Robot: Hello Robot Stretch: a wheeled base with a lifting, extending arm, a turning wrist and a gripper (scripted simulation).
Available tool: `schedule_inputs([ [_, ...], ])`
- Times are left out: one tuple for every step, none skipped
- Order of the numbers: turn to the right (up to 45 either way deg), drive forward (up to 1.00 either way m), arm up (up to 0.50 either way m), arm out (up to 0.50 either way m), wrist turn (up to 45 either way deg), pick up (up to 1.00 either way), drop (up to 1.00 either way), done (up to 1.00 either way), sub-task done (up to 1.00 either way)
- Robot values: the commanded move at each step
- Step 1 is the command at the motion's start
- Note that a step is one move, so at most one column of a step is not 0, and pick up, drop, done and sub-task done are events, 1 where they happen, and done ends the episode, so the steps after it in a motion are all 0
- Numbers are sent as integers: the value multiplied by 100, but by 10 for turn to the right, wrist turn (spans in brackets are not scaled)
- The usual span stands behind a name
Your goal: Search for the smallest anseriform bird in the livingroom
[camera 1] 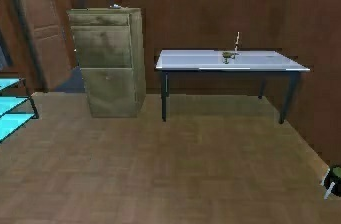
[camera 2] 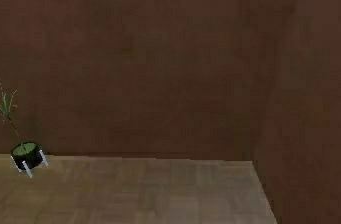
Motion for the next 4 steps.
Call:
schedule_inputs([
  [-330, 0, 0, 0, 0, 0, 0, 0, 0],
  [0, 100, 0, 0, 0, 0, 0, 0, 0],
  [0, 100, 0, 0, 0, 0, 0, 0, 0],
  [0, 80, 0, 0, 0, 0, 0, 0, 0],
])
